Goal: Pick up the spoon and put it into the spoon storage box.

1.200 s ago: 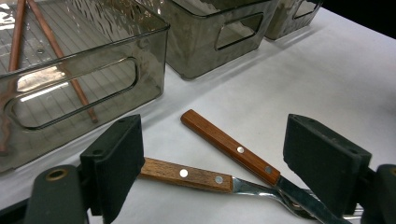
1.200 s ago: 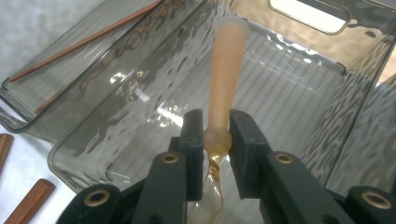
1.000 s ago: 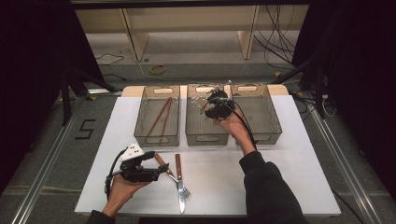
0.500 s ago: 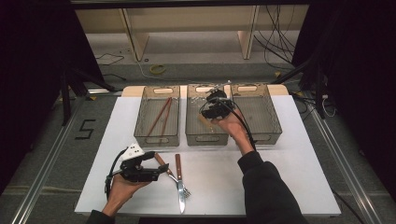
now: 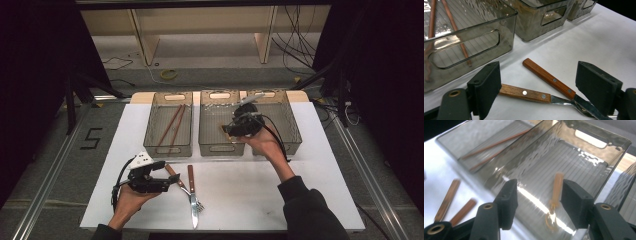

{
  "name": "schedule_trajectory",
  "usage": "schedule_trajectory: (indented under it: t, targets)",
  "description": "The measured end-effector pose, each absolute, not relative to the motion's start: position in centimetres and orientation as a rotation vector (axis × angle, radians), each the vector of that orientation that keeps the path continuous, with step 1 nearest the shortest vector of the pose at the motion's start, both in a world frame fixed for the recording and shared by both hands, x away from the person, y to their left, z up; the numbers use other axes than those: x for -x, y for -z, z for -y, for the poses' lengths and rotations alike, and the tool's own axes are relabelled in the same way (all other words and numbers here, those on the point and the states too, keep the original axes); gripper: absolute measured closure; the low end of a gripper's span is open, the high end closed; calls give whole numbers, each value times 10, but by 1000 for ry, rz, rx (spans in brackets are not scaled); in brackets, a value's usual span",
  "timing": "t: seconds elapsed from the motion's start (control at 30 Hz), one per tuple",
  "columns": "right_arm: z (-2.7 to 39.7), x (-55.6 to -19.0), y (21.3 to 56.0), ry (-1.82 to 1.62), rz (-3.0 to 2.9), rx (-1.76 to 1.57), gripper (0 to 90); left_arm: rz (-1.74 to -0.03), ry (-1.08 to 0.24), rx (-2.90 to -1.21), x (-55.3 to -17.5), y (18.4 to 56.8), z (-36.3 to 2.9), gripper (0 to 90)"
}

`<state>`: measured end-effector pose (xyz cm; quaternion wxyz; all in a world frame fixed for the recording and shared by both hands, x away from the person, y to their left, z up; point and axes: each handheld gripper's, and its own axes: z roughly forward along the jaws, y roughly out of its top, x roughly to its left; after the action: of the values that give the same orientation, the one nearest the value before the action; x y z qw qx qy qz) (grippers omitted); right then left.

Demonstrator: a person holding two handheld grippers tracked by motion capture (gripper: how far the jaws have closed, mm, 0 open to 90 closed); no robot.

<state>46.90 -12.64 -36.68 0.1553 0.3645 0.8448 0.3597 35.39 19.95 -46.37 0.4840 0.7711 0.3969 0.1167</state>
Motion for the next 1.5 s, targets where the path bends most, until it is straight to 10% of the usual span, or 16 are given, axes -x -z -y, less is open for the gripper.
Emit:
schedule_trajectory:
  t: [0.57, 1.5]
  targets:
    - [194, -376, 417, -1218, -2413, -1083, 363, -951, -236, -1988, -383, 453, -173, 248]
    - [233, -335, 435, -1268, -2306, -1117, 314, -894, -211, -2130, -411, 458, -149, 300]
